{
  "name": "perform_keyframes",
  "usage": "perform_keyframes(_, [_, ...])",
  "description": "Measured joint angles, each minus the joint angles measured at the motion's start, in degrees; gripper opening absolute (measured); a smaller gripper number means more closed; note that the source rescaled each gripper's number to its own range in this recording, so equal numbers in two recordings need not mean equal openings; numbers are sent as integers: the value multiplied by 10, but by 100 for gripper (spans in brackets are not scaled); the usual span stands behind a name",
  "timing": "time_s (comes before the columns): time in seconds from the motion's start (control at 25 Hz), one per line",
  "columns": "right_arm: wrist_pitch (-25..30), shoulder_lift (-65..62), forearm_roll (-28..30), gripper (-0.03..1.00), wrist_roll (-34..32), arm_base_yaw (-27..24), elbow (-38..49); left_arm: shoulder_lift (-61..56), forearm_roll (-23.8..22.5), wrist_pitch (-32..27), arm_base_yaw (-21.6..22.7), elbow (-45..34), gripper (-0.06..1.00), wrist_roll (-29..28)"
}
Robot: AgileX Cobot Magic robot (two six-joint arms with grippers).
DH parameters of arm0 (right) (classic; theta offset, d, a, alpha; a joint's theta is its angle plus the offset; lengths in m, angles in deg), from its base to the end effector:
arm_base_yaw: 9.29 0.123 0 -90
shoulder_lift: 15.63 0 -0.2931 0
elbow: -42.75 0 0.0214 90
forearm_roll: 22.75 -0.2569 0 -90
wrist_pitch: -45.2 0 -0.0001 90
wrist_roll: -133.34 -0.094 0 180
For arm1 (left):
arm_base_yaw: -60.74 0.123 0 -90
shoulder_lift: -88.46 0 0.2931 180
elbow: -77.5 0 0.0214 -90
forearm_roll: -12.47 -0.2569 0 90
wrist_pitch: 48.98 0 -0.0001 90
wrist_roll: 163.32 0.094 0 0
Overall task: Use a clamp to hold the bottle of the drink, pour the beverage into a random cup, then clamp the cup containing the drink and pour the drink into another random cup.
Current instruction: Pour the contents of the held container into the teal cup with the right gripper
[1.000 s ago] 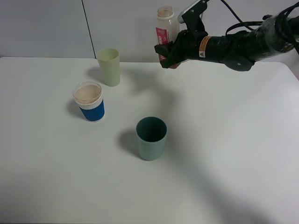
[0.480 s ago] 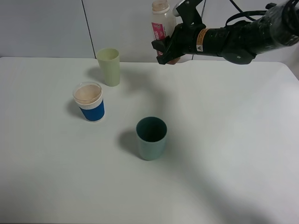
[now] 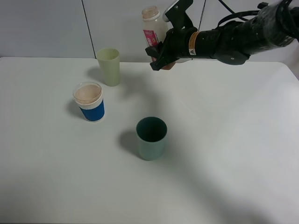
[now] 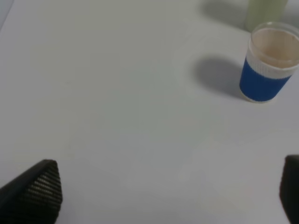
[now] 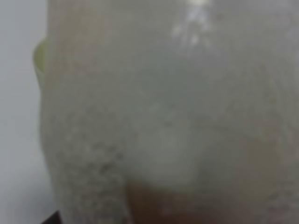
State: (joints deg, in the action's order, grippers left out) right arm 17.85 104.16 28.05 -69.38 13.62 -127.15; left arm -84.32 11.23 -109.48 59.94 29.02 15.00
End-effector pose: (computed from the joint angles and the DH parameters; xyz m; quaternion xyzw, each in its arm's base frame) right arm 0.3905 0.2013 0.1964 -0.4217 0.7040 0.1411 0.5538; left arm -0.0063 0.0019 0.2807 -0.0070 0.8489 -0.0006 0.5285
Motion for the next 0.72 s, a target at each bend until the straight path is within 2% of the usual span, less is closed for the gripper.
perform_keyframes(0.28, [48,-48,0,4,-5,20,17,0,0,0,0,0,78,0])
perform_keyframes(0.72, [88,-165,-1,4,2,23,162,0,0,0,0,0,78,0])
